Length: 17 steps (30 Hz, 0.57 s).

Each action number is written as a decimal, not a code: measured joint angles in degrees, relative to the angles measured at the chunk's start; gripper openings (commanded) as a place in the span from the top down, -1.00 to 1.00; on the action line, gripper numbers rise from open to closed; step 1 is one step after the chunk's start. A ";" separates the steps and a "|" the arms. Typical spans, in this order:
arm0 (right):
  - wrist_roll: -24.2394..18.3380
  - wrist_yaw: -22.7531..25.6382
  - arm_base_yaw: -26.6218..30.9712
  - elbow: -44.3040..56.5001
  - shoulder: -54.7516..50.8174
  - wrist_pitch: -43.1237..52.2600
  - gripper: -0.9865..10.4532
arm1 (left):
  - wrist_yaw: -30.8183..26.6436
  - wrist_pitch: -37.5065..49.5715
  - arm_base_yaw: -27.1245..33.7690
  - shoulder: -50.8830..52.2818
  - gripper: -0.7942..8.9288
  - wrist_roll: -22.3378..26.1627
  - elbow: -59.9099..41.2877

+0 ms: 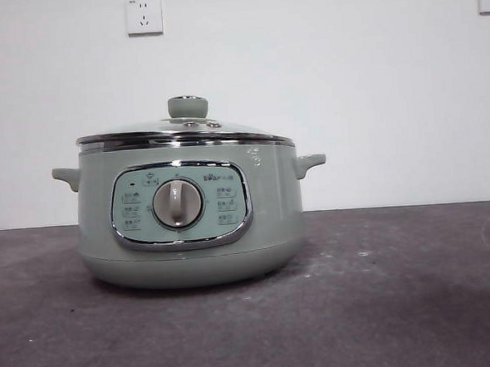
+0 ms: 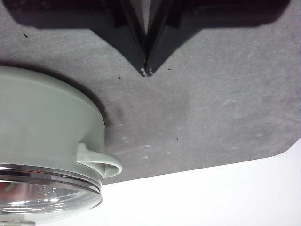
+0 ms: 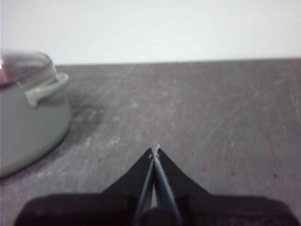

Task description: Pick up the pumpkin,open the lid,put the pumpkin in the pot,close the lid

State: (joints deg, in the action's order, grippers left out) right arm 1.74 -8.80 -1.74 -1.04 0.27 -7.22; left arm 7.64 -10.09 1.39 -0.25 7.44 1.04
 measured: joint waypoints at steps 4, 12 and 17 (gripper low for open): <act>0.37 0.02 0.00 -0.02 0.02 -2.14 0.83 | 0.00 0.00 0.00 0.00 0.84 0.00 0.00; 2.99 0.02 0.00 -0.02 0.00 -2.14 0.83 | 0.00 0.00 0.02 0.00 0.84 0.02 0.00; 3.04 0.02 0.00 -0.02 0.00 -2.14 0.83 | 0.00 0.00 0.00 0.00 0.84 0.00 0.00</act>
